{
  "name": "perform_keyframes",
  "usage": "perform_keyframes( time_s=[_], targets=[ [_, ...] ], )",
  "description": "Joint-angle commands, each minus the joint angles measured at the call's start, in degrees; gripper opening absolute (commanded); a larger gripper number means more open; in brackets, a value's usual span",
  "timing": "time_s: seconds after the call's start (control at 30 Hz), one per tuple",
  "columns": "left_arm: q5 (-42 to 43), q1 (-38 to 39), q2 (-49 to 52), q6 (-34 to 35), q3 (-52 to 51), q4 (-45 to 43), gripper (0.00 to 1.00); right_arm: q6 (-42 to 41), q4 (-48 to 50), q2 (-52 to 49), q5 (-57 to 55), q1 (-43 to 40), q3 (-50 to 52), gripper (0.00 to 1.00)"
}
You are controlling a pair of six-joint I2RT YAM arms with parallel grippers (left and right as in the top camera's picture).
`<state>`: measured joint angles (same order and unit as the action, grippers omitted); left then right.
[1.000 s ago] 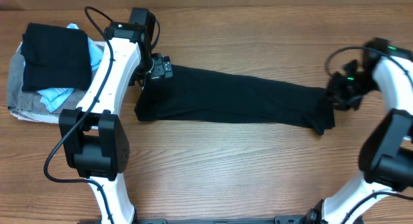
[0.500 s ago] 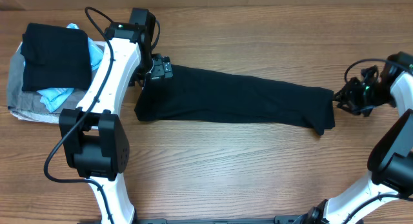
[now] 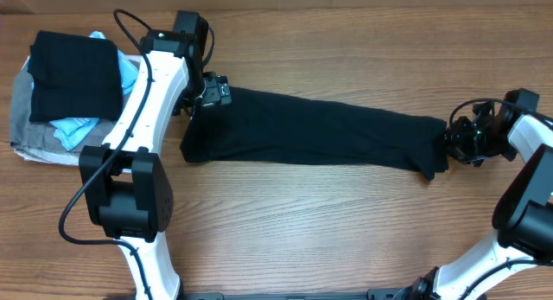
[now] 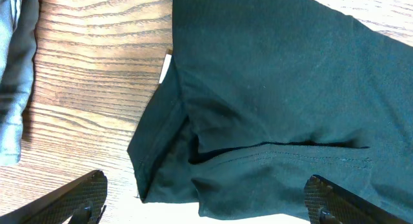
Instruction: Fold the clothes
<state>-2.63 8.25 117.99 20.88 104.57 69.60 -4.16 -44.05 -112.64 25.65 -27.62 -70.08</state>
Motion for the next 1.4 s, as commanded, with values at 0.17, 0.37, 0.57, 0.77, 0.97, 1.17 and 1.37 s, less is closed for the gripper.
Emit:
perform_keyframes(
  time_s=[0.17, 0.37, 0.57, 0.77, 0.97, 1.17, 1.37],
  targets=[
    [-0.35, 0.13, -0.24, 0.57, -0.33, -0.02, 1.00, 1.68, 1.25, 0.98, 5.77, 0.33, 0.07, 0.22],
    [-0.35, 0.13, -0.24, 0.57, -0.33, -0.02, 1.00, 1.68, 0.90, 0.98, 5.75, 0.33, -1.99, 0.10],
    [-0.35, 0.13, -0.24, 0.57, -0.33, -0.02, 1.00, 1.68, 2.01, 0.98, 5.77, 0.33, -4.81, 0.04],
    [-0.35, 0.13, -0.24, 0.57, -0.33, -0.02, 1.00, 3.26, 3.50, 0.98, 5.75, 0.33, -7.30, 0.04],
    [-0.35, 0.13, -0.24, 0.57, -0.33, -0.02, 1.00, 4.61, 5.49, 0.98, 6.08, 0.35, -7.30, 0.04],
    [-0.35, 0.13, -0.24, 0.57, -0.33, -0.02, 1.00, 4.63, 5.62, 0.98, 6.19, 0.35, -7.30, 0.08],
    [-0.35, 0.13, -0.24, 0.57, -0.33, -0.02, 1.00, 4.66, 5.90, 0.98, 5.64, 0.79, -7.17, 0.12]
  ],
)
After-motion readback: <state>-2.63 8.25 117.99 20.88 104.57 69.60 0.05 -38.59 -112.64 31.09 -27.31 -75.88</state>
